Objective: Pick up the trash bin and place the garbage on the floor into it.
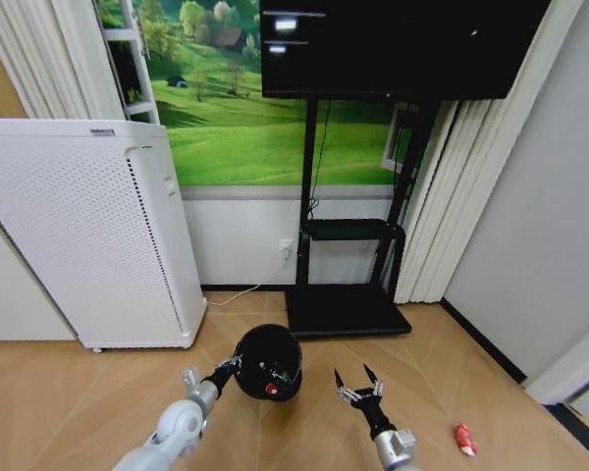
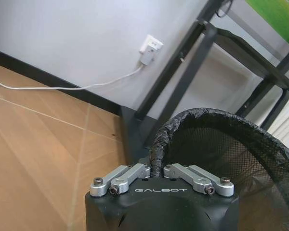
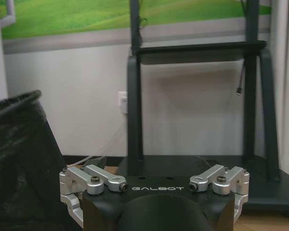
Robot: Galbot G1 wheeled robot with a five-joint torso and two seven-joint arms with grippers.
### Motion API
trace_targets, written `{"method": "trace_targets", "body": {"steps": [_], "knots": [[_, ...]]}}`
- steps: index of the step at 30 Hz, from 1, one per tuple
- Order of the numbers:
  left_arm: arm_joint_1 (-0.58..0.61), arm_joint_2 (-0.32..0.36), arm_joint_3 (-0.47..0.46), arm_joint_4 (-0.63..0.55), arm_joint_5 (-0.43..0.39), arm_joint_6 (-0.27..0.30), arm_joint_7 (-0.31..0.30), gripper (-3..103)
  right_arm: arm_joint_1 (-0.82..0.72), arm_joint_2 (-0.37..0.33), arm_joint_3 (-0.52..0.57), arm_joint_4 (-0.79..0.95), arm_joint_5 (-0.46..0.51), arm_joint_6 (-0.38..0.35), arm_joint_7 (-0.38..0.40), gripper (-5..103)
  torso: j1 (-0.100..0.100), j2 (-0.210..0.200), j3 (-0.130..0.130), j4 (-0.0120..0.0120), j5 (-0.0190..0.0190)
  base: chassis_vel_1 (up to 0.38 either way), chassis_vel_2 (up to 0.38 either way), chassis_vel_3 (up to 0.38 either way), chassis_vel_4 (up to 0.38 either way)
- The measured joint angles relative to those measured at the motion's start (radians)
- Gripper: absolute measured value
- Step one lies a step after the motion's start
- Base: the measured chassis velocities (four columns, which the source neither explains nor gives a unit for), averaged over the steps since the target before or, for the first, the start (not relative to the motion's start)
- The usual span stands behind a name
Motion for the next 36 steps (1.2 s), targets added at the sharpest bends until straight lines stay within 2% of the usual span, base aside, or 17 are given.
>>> {"method": "trace_targets", "body": {"steps": [1,3,5,6,8,11,12,13,17,19,21,25,27,31,33,36], "knots": [[0.000,0.001,0.000,0.000,-0.001,0.000,0.000,6,0.000,0.002,0.002,-0.011,0.000,-0.006,0.020,100,0.000,0.000,0.000,0.0002,0.0007,-0.255,-0.274,0.278,0.282],[-0.001,0.001,0.000,0.001,-0.001,-0.001,0.000,6,-0.001,0.003,0.003,-0.014,0.005,-0.017,0.041,100,0.000,0.000,0.000,0.0001,-0.0005,-0.307,-0.274,0.272,0.295],[-0.002,0.000,0.000,0.007,-0.001,-0.002,0.002,6,-0.004,0.002,0.006,-0.020,0.042,-0.059,0.094,100,0.000,0.000,0.000,0.0002,0.0011,-0.301,-0.292,0.290,0.288],[-0.002,0.000,0.000,0.007,-0.001,-0.002,0.002,6,-0.004,0.002,0.006,-0.020,0.042,-0.059,0.094,100,0.000,0.000,0.000,0.0002,0.0011,-0.301,-0.311,0.309,0.288],[-0.003,-0.005,0.002,0.013,-0.001,-0.003,0.003,6,0.008,0.002,0.019,-0.058,-0.012,-0.123,0.195,100,0.000,0.000,0.000,-0.0001,0.0000,-0.321,-0.317,0.310,0.306],[-0.003,-0.007,0.002,0.014,-0.001,-0.003,0.004,6,0.018,0.000,0.028,-0.092,-0.041,-0.156,0.227,100,0.000,0.000,0.000,0.0000,0.0000,-0.251,-0.277,0.292,0.238],[-0.004,-0.007,0.002,0.014,-0.001,-0.003,0.005,6,0.026,-0.003,0.032,-0.129,-0.050,-0.199,0.249,100,0.000,0.000,0.000,-0.0006,0.0009,-0.132,-0.176,0.235,0.206],[-0.003,-0.007,0.001,0.014,-0.001,-0.003,0.005,6,0.031,-0.009,0.039,-0.156,-0.046,-0.226,0.257,100,0.000,0.000,0.000,-0.0002,0.0001,-0.132,-0.176,0.115,0.097],[-0.002,-0.005,-0.008,0.016,-0.004,-0.004,0.008,6,0.032,-0.022,0.053,-0.206,-0.034,-0.279,0.257,100,0.000,0.000,0.000,0.0000,0.0007,-0.041,-0.075,0.039,0.035],[0.000,-0.004,-0.019,0.022,-0.006,-0.008,0.013,6,0.021,-0.038,0.069,-0.245,0.018,-0.331,0.244,100,0.000,0.000,0.000,0.0003,-0.0004,0.078,0.054,-0.051,-0.021],[0.003,-0.003,-0.024,0.024,-0.006,-0.008,0.017,6,0.017,-0.043,0.074,-0.266,0.041,-0.345,0.234,100,0.000,0.000,0.000,0.0003,0.0001,0.074,0.067,-0.080,-0.059],[0.008,-0.004,-0.033,0.025,-0.006,-0.010,0.019,6,0.022,-0.045,0.082,-0.310,0.053,-0.347,0.221,101,0.000,0.000,0.000,0.0003,0.0000,0.054,0.063,-0.061,-0.059],[0.020,0.003,-0.048,0.026,-0.006,-0.011,0.024,6,0.055,-0.041,0.092,-0.405,0.063,-0.339,0.209,99,0.000,0.000,0.000,0.0001,0.0001,0.000,0.000,0.000,0.000],[0.033,0.014,-0.063,0.024,-0.006,-0.011,0.030,6,0.082,-0.043,0.092,-0.467,0.066,-0.329,0.202,97,0.000,0.000,0.000,0.0002,0.0003,0.000,0.000,0.000,0.000],[0.049,0.020,-0.084,0.018,-0.006,-0.014,0.032,6,0.132,-0.049,0.079,-0.567,0.090,-0.317,0.190,93,0.000,0.000,0.000,0.0002,0.0003,0.000,0.000,0.000,0.000],[0.055,0.019,-0.092,0.013,-0.006,-0.015,0.032,6,0.154,-0.054,0.072,-0.606,0.109,-0.320,0.182,88,0.000,0.000,0.000,0.0001,0.0002,0.000,0.000,0.000,0.000]]}}
